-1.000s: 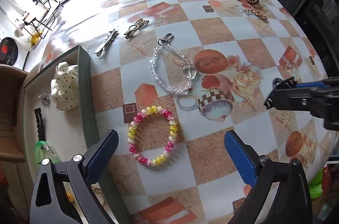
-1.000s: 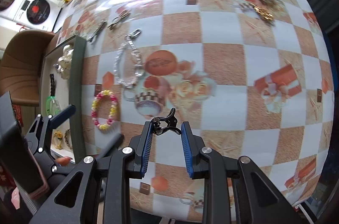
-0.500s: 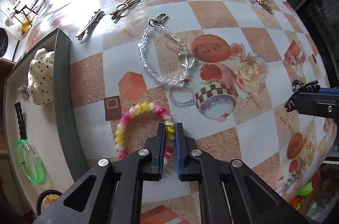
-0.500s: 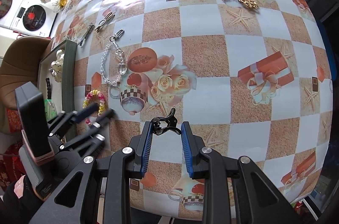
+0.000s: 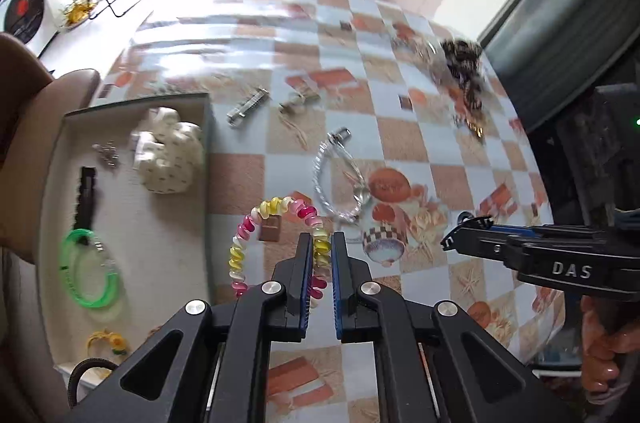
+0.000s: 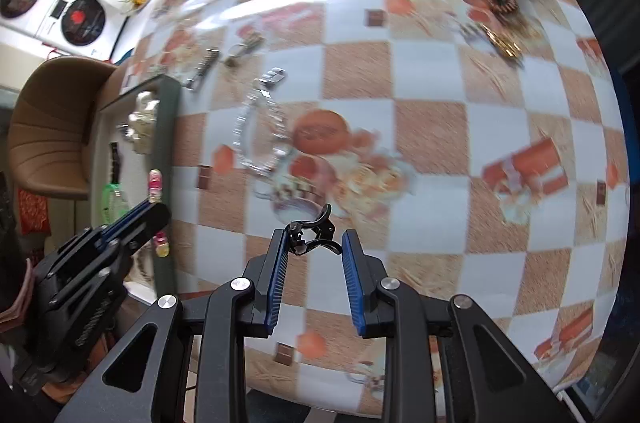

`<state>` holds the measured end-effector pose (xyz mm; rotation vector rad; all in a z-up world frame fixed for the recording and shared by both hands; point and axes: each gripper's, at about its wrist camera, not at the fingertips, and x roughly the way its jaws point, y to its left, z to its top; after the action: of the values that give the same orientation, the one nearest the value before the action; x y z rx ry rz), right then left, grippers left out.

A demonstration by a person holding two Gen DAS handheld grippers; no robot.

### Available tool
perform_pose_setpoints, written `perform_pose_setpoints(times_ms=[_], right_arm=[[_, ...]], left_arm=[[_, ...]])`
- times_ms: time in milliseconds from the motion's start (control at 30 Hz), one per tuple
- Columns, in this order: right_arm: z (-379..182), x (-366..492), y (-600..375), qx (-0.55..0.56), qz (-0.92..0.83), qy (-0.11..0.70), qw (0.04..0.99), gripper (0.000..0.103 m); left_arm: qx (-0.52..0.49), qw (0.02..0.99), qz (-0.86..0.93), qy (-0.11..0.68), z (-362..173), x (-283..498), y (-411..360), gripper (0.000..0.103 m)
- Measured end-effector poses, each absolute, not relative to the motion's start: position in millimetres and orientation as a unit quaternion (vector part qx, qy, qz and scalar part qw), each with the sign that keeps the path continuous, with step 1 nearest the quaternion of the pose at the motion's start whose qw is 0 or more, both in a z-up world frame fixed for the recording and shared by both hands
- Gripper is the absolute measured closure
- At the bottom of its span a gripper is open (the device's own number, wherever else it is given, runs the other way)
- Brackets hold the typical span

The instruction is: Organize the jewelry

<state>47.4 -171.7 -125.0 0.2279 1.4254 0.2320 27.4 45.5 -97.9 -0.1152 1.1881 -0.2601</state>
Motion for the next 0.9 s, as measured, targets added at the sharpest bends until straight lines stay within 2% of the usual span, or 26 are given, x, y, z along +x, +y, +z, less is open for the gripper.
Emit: perform_pose_setpoints(times_ms=[400, 700, 900], right_arm=[[-100.3, 66.3, -66.3, 0.06, 0.201, 0.633, 0.746, 0.073], [-116.1, 72.7, 16.2, 0.018, 0.255, 0.639, 0.726, 0.073], [-134.5, 82.2, 50.5, 0.0, 0.266, 0.646, 0.716, 0.073]], left_arm=[[-0.107, 0.847, -0.022, 0.521, -65.3, 2.8, 149.9, 0.092], [-0.123, 0.83, 0.044, 0.543, -97.1, -18.5, 211.5, 0.092], [-0.125, 0.813, 0.066, 0.565, -130.1, -20.3, 225.7, 0.092]])
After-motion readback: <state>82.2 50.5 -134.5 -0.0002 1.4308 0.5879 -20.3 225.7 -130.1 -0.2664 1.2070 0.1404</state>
